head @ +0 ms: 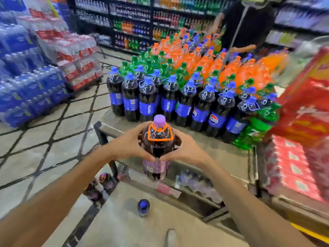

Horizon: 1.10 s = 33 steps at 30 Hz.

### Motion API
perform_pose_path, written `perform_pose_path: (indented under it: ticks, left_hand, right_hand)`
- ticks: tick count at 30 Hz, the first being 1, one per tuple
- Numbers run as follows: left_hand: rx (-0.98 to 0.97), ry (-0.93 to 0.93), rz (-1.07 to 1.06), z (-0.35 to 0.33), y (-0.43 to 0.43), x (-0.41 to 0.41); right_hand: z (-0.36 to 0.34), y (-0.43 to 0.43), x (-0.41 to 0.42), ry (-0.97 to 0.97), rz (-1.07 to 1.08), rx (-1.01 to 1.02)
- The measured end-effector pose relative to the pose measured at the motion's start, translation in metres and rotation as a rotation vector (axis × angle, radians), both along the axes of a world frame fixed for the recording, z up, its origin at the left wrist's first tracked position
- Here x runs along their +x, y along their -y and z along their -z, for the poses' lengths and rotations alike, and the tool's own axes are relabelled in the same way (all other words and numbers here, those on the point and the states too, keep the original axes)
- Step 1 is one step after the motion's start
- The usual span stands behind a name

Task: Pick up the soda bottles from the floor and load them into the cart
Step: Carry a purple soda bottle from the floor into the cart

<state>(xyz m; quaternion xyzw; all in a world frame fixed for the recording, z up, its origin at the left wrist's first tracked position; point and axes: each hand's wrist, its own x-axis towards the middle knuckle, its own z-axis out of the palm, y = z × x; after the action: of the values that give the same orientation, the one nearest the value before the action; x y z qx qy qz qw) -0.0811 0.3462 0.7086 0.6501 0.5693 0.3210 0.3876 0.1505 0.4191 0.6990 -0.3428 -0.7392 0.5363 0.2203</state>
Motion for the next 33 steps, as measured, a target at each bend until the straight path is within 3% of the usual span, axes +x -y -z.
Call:
perform_pose_path:
  ticks: [6, 15, 24, 33]
  left_hand:
    - [0.003, 0.019, 0.317, -0.005, -0.03, 0.099]
    - [0.053, 0.016, 0.724, -0.022, -0.031, 0.31]
    - [0.098, -0.018, 1.106, -0.042, 0.035, 0.539]
    - [0.077, 0.063, 1.396, -0.039, 0.107, 0.701]
  right_hand:
    - [-0.01, 0.052, 0.111, 0.019, 0.329, 0.018]
    - [-0.029, 0.15, 0.297, 0.033, 0.709, 0.072]
    - [-0.033, 0.28, 0.477, 0.046, 1.075, 0.097]
    - [-0.03, 0.386, 0.595, 0.099, 1.331, 0.114]
